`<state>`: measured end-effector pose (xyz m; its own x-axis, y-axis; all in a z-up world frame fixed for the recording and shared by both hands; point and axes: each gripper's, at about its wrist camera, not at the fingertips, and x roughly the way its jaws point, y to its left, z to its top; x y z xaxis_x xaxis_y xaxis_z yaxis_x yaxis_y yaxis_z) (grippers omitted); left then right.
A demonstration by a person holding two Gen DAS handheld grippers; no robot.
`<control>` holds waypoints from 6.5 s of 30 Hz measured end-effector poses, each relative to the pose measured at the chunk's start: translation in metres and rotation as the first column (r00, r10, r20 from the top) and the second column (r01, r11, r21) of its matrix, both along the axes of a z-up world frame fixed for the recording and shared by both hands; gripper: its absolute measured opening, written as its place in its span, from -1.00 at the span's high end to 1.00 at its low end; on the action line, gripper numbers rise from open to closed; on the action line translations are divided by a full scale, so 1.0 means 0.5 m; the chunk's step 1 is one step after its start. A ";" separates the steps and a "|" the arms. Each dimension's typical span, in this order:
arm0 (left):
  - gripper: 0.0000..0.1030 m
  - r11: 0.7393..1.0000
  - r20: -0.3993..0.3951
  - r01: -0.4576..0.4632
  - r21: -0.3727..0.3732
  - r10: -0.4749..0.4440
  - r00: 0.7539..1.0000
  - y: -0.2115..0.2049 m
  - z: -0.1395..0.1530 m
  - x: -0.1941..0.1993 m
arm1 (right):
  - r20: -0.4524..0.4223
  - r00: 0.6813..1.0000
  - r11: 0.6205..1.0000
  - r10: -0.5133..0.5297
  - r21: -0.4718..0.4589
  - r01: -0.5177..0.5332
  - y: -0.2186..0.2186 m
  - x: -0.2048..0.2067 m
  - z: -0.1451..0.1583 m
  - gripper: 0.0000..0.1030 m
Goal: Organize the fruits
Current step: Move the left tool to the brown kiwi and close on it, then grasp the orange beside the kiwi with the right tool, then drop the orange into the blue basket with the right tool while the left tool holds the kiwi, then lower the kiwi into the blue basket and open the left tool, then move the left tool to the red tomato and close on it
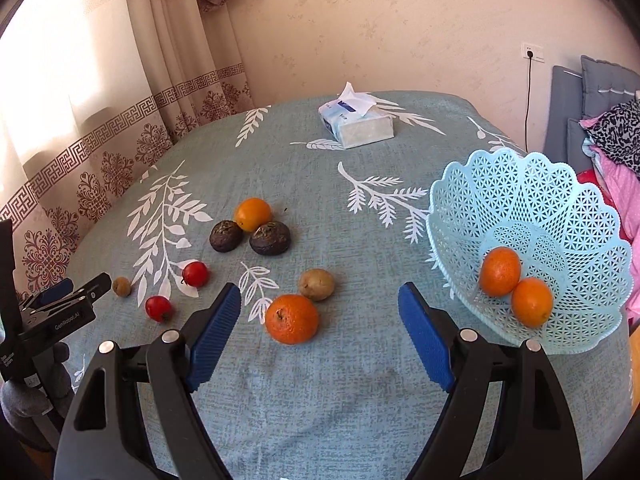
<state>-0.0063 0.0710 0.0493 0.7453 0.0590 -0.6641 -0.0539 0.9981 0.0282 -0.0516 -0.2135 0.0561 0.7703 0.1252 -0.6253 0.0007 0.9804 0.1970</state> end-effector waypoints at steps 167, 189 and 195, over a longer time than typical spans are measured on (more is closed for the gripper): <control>-0.76 0.819 0.084 0.574 0.020 -0.573 0.815 -0.571 0.061 -0.011 | 0.030 0.894 0.886 -0.448 0.154 0.438 -0.357 -0.068 0.050 -0.30; -0.77 0.926 0.045 0.376 0.013 -0.376 0.925 -0.322 0.044 -0.011 | 0.022 0.974 0.972 -0.227 0.070 0.225 -0.182 -0.027 0.023 -0.31; -0.77 0.956 0.018 0.292 0.001 -0.292 0.956 -0.243 0.025 -0.001 | 0.012 0.982 0.981 -0.190 0.051 0.189 -0.151 -0.022 0.013 -0.31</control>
<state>-0.0071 -0.0504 0.0619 0.7419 -0.1639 -0.6502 0.2394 0.9705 0.0285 -0.0628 -0.2889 0.0624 0.7935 0.0065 -0.6085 0.1818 0.9518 0.2471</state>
